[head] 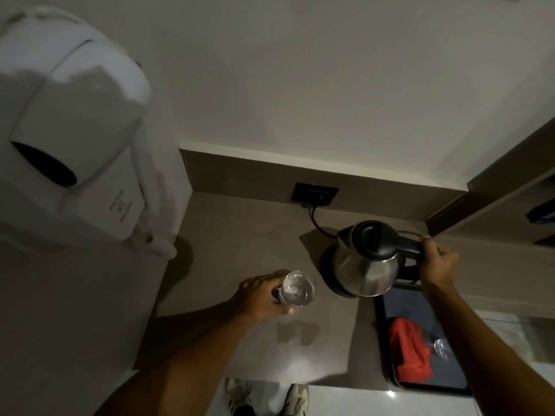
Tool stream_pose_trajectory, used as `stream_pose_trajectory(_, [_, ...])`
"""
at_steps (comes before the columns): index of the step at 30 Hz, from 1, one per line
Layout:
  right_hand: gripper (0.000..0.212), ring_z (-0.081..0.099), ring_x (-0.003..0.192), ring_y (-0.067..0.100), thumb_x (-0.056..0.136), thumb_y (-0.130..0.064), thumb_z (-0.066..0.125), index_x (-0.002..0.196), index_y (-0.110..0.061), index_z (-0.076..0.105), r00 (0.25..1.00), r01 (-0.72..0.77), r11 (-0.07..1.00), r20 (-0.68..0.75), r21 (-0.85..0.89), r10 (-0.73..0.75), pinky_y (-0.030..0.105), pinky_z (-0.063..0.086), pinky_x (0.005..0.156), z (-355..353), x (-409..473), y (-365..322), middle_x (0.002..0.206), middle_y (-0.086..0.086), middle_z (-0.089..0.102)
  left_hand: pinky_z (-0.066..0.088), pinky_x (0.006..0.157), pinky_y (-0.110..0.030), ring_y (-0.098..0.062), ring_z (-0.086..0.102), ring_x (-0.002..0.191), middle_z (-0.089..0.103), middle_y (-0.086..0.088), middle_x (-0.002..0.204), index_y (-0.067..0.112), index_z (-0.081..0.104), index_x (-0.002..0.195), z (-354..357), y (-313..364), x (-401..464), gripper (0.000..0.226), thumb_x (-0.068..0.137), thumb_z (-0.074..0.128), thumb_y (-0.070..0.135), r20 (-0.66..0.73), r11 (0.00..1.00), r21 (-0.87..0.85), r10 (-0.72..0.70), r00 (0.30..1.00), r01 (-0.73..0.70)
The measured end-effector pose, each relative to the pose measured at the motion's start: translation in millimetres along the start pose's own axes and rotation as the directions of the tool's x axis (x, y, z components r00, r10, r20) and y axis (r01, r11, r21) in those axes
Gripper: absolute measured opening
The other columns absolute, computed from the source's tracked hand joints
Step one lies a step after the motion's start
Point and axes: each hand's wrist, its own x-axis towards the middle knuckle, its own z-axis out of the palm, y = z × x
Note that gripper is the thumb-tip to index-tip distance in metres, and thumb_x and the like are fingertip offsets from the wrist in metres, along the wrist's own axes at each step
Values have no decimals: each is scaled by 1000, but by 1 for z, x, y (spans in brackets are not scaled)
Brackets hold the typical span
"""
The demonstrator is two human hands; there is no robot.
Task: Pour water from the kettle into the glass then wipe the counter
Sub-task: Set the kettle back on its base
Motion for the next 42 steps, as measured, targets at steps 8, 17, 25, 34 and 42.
stream_pose_trajectory(8, [38, 40, 42, 11, 72, -46, 50, 59, -11, 48, 999, -33, 992, -10, 122, 35, 24, 31, 42, 11, 12, 23, 40, -9, 47, 52, 97, -36, -7, 64, 108, 68, 18, 121, 48, 41, 135, 4, -3, 2, 94, 50, 72, 74, -14, 1000, -25, -12, 1000, 11])
stream_pose_trajectory(17, [37, 47, 43, 0, 100, -14, 39, 65, -9, 48, 998, -27, 995, 51, 94, 22, 15, 41, 45, 11, 13, 28, 55, 1, 51, 50, 98, -39, -9, 61, 110, 66, 17, 123, 47, 47, 135, 8, -3, 5, 95, 47, 69, 77, -17, 999, -25, -29, 999, 28])
stream_pose_trajectory(25, [43, 54, 63, 5, 107, -26, 31, 87, 0, 59, 1000, 3, 999, 21, -40, -3, 6, 38, 50, 8, 10, 18, 71, 6, 54, 49, 100, -40, -9, 59, 114, 64, 16, 127, 42, 52, 133, 10, -3, 5, 93, 48, 71, 75, -30, 999, -29, -21, 999, 20])
stream_pose_trajectory(34, [64, 44, 130, 29, 93, -62, 40, 141, -21, 39, 998, 68, 914, 44, -400, -55, 49, 38, 105, -21, -75, 95, 144, 12, 45, 50, 98, -43, -12, 62, 109, 64, 16, 127, 45, 46, 136, 17, -7, 4, 88, 54, 72, 67, -66, 999, -23, 26, 997, -28])
stream_pose_trajectory(42, [85, 22, 144, 41, 82, -75, 10, 155, -32, 15, 949, 66, 628, 244, -775, 201, 67, 24, 106, -51, -123, 185, 164, 7, 14, 45, 105, -49, -16, 55, 126, 58, 12, 139, 46, 38, 141, 24, -15, 1, 90, 60, 73, 62, -90, 999, -32, 29, 996, -32])
